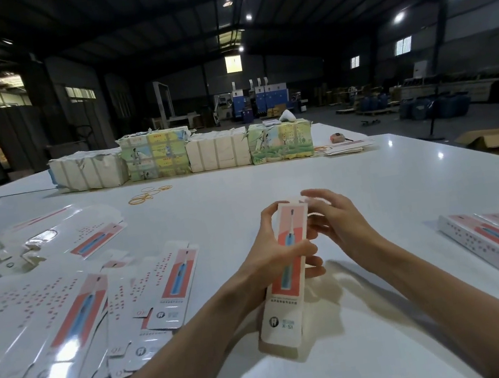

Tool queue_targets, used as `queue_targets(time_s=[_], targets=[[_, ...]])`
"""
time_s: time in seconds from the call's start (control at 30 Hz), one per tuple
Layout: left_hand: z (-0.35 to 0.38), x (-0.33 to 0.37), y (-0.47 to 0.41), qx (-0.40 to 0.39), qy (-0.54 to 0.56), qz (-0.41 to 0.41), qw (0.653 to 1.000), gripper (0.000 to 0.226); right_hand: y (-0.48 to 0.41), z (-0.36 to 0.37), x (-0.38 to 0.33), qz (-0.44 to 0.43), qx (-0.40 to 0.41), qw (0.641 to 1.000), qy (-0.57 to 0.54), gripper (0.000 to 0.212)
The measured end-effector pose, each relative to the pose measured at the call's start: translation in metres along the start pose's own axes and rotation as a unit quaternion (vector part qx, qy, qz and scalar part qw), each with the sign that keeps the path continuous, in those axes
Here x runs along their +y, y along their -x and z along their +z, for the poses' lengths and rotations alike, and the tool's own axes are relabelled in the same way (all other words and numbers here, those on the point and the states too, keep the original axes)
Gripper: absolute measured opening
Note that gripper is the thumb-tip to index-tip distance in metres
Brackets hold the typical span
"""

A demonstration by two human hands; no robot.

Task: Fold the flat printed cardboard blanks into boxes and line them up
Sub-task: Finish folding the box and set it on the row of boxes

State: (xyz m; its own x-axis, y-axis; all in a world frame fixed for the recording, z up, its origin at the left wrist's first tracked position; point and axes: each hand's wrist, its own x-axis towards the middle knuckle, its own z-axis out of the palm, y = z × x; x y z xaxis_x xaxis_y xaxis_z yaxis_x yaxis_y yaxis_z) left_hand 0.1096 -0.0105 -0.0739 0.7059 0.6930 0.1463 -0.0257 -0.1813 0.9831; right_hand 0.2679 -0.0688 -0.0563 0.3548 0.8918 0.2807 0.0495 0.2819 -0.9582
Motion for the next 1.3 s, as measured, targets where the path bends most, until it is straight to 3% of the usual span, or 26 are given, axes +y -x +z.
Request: queue_targets(time_s=[0.2,0.3,0.43,0.6,0.97,1.3], targets=[[0.001,0.0,0.002,-0.026,-0.021,-0.006,0.999,0.089,0.003,-0.004,0.0,-0.075,0.003,0.995,0.065,0.015],[0.0,0.002,0.003,-0.015,-0.024,-0.001,1.0,0.086,0.004,-0.002,0.0,-0.106,0.015,0.988,0.109,0.022],[-0.002,0.004,0.005,-0.019,-0.024,-0.002,1.0,0.091,0.005,0.0,-0.009,-0.056,-0.007,0.998,0.037,0.02],[-0.002,0.003,0.006,-0.041,-0.02,0.007,0.999,0.091,0.004,0.0,-0.012,-0.003,0.024,0.999,-0.027,0.019],[-0.005,0.005,0.009,-0.061,-0.025,0.025,0.998,0.101,0.005,-0.004,-0.016,0.016,0.051,0.998,-0.027,0.014],[-0.004,0.006,0.009,-0.075,-0.019,0.026,0.997,0.093,0.005,-0.011,-0.024,0.02,-0.001,1.0,0.002,0.019]])
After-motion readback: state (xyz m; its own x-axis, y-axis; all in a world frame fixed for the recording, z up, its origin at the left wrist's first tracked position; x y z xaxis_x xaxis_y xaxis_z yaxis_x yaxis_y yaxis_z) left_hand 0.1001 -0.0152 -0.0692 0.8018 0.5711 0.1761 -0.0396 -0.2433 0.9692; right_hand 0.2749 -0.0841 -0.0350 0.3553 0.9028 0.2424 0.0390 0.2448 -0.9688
